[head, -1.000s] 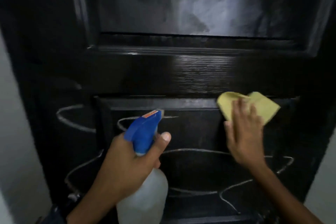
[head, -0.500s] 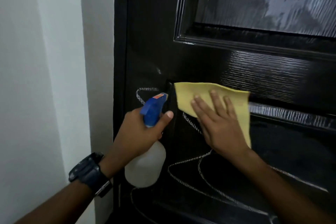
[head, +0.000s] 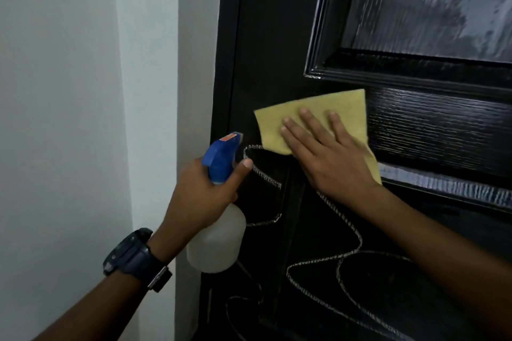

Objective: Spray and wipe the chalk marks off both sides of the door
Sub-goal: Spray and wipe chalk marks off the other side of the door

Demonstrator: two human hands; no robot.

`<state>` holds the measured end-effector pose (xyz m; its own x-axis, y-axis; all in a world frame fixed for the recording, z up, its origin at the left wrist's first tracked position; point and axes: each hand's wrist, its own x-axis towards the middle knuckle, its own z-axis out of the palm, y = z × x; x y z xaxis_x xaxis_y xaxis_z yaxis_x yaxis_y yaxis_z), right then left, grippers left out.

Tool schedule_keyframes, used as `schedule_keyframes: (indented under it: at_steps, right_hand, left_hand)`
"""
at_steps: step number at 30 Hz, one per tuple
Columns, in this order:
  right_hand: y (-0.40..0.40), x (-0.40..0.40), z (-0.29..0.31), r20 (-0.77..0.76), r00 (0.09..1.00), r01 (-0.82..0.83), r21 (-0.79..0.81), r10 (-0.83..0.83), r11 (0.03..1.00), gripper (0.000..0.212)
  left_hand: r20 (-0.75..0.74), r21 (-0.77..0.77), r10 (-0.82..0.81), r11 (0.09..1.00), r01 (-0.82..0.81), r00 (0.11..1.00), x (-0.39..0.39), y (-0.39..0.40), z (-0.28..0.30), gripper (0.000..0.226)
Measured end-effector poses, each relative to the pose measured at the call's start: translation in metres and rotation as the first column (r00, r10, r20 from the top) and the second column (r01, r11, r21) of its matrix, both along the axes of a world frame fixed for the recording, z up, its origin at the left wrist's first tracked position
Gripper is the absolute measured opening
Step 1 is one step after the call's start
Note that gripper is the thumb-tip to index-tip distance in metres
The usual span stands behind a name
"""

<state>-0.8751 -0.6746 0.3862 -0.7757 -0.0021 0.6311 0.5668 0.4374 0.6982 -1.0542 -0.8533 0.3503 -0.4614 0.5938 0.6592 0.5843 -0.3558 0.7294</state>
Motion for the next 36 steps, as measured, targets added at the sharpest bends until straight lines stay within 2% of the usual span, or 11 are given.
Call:
schedule_keyframes:
  at_steps: [6,8,11,14,16,19,21,23,26,30,36]
  right_hand:
    - [-0.002,-0.051,0.001,-0.016,1.0,-0.025,-0.043,0.024,0.999,0.058]
    - [0.0,-0.053,-0.025,0.14,0.988,-0.06,-0.007,0.06,0.998,0.058]
    - [0.0,-0.057,-0.065,0.415,0.908,-0.083,0.025,0.065,0.996,0.057]
    - [-0.004,-0.055,-0.063,0.509,0.858,-0.09,0.023,0.066,0.996,0.053]
    - [-0.003,-0.057,-0.035,0.453,0.888,-0.101,0.019,0.081,0.995,0.053]
    - [0.005,-0.065,0.046,0.15,0.988,-0.071,0.157,0.048,0.985,0.056]
    - [0.005,-0.069,0.095,-0.041,0.999,0.008,0.143,-0.003,0.99,0.053]
    - [0.003,-0.076,0.11,-0.142,0.99,0.017,0.104,-0.002,0.994,0.049]
    - [0.001,-0.093,0.075,-0.106,0.991,-0.066,0.089,0.075,0.994,0.048]
    - [0.002,-0.094,0.001,0.057,0.98,-0.192,0.013,0.191,0.981,0.051]
    - [-0.01,-0.073,-0.109,0.357,0.924,-0.103,-0.104,0.134,0.989,0.053]
  left_hand:
    - [-0.002,0.006,0.014,1.0,-0.014,1.0,-0.012,0.016,-0.009,0.047]
    - [0.002,0.003,0.016,1.0,-0.016,1.0,-0.012,0.019,-0.012,0.046]
    - [-0.004,-0.01,0.03,1.0,-0.03,1.0,-0.014,0.023,-0.017,0.033]
    - [-0.011,-0.001,0.052,0.999,-0.052,0.999,-0.018,0.022,-0.017,0.032]
    - [-0.002,0.012,0.047,0.999,-0.047,0.999,-0.019,0.019,-0.015,0.036]
    - [0.006,0.013,0.059,0.998,-0.06,0.998,-0.02,0.013,-0.017,0.036]
    - [0.007,-0.007,0.063,0.998,-0.063,0.998,-0.022,0.011,-0.02,0.034]
    - [0.004,-0.021,0.072,0.997,-0.072,0.997,-0.023,0.009,-0.024,0.032]
    - [0.002,-0.011,0.1,0.995,-0.1,0.995,-0.027,0.008,-0.026,0.039]
    - [-0.002,0.016,0.143,0.99,-0.143,0.99,-0.03,0.005,-0.026,0.067]
    - [0.006,0.048,0.124,0.991,-0.124,0.992,-0.023,0.005,-0.024,0.034]
